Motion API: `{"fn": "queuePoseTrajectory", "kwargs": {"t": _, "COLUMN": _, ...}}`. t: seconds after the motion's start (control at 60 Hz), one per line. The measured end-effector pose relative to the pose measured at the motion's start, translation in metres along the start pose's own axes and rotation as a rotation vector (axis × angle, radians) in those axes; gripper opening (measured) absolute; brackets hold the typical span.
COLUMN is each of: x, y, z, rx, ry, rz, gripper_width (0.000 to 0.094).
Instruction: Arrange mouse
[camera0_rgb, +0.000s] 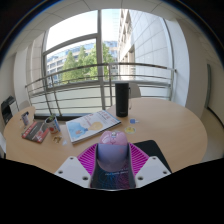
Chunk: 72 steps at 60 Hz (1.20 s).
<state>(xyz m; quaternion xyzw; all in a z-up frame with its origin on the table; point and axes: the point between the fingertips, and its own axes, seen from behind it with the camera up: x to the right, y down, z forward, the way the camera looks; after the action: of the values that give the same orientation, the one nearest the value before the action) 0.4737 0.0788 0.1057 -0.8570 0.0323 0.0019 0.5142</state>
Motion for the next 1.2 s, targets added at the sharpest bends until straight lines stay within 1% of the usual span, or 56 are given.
{"fn": "queuePoseTrajectory", "kwargs": {"t": 0.067, "x": 0.024, "y": 0.033, "z": 0.018, "rx": -0.092, "ry": 0.013, "rz": -0.003, "gripper_width": 0.0432}}
{"fn": "queuePoseTrajectory", "kwargs": {"t": 0.133, "x": 0.042, "y": 0.066, "z": 0.037, "rx": -0.143, "ry": 0.025, "rz": -0.006, "gripper_width": 0.044}}
{"fn": "queuePoseTrajectory", "kwargs": {"t": 0.267, "x": 0.052, "y": 0.094, "z": 0.05, "rx": -0.228, "ry": 0.004, "rz": 0.028, "gripper_width": 0.0549}}
{"fn": "queuePoseTrajectory", "kwargs": {"t": 0.35, "x": 0.055, "y": 0.091, "z": 0.05, "rx": -0.214, "ry": 0.006, "rz": 0.026, "gripper_width": 0.0598}}
{"fn": "queuePoseTrajectory", "kwargs": {"t": 0.367, "x": 0.057, "y": 0.09, "z": 0.048, "rx": -0.215, "ry": 0.015, "rz": 0.021, "gripper_width": 0.0624}}
{"fn": "queuePoseTrajectory", "kwargs": {"t": 0.383, "x": 0.059, "y": 0.089, "z": 0.046, "rx": -0.216, "ry": 0.024, "rz": 0.016, "gripper_width": 0.0671}}
{"fn": "queuePoseTrajectory", "kwargs": {"t": 0.433, "x": 0.061, "y": 0.078, "z": 0.036, "rx": -0.207, "ry": 0.036, "rz": 0.005, "gripper_width": 0.0851}}
{"fn": "queuePoseTrajectory", "kwargs": {"t": 0.483, "x": 0.06, "y": 0.069, "z": 0.027, "rx": -0.192, "ry": 0.053, "rz": 0.004, "gripper_width": 0.0838}}
{"fn": "queuePoseTrajectory", "kwargs": {"t": 0.567, "x": 0.055, "y": 0.053, "z": 0.003, "rx": -0.162, "ry": 0.076, "rz": -0.006, "gripper_width": 0.0846}}
{"fn": "queuePoseTrajectory", "kwargs": {"t": 0.717, "x": 0.042, "y": 0.025, "z": -0.066, "rx": -0.111, "ry": 0.116, "rz": -0.028, "gripper_width": 0.0843}}
{"fn": "queuePoseTrajectory", "kwargs": {"t": 0.833, "x": 0.031, "y": 0.013, "z": -0.126, "rx": -0.073, "ry": 0.147, "rz": -0.046, "gripper_width": 0.0845}}
{"fn": "queuePoseTrajectory", "kwargs": {"t": 0.9, "x": 0.024, "y": 0.01, "z": -0.158, "rx": -0.056, "ry": 0.157, "rz": -0.059, "gripper_width": 0.0847}}
{"fn": "queuePoseTrajectory", "kwargs": {"t": 1.017, "x": 0.014, "y": 0.016, "z": -0.203, "rx": -0.05, "ry": 0.167, "rz": -0.071, "gripper_width": 0.0846}}
{"fn": "queuePoseTrajectory", "kwargs": {"t": 1.2, "x": 0.006, "y": 0.024, "z": -0.248, "rx": -0.039, "ry": 0.186, "rz": -0.107, "gripper_width": 0.0846}}
